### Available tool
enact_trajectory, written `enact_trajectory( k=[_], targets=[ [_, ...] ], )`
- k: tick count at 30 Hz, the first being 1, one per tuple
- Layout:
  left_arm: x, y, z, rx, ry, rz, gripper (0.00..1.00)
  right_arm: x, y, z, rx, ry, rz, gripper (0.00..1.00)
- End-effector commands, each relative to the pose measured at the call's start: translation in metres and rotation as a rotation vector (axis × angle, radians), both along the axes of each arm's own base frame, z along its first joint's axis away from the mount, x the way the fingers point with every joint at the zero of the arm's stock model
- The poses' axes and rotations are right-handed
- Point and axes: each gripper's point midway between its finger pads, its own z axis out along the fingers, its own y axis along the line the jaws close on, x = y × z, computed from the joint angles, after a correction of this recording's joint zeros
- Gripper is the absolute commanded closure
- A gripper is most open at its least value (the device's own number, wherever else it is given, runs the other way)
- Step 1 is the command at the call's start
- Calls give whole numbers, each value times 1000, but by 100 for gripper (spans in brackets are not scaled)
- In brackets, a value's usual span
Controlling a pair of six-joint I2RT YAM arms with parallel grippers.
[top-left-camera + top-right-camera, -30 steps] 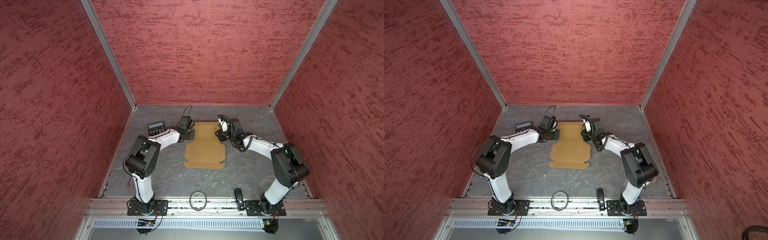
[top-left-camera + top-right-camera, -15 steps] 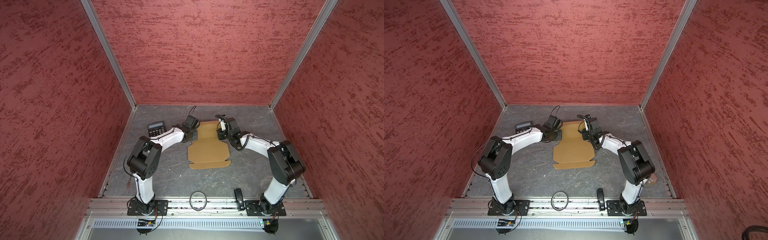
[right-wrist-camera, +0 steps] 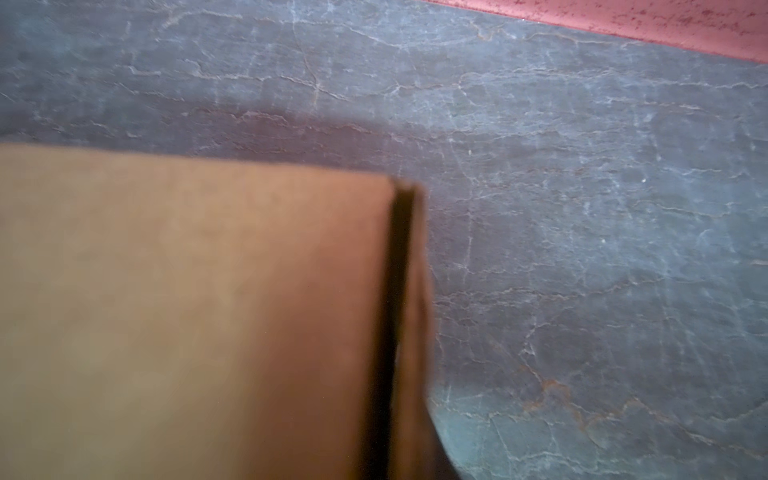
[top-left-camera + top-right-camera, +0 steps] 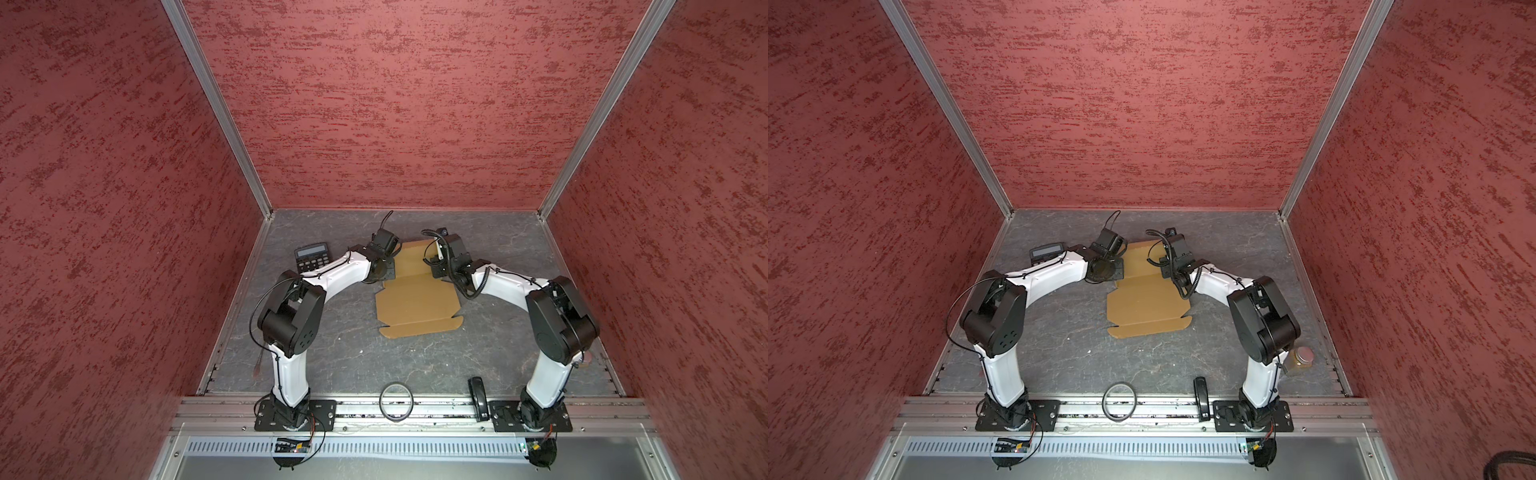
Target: Fold the paper box
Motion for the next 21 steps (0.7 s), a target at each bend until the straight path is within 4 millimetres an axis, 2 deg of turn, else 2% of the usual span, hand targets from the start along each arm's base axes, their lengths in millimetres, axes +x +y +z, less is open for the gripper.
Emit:
enact_trajectory(
  k=[1,9,12,21],
  targets=[
    [7,-26,14,-77,-30,-56,96,-1,26,9,22,-15,63,87],
    [11,-21,15,-72,-27,-51,96,-2,28,7,4,-10,75,97],
    [12,-20,15,-68,-29,-50,96,-2,29,6,5,-9,77,97],
    [17,-11,16,-62,-24,-28,96,-5,30,8,32,1,69,78]
  ],
)
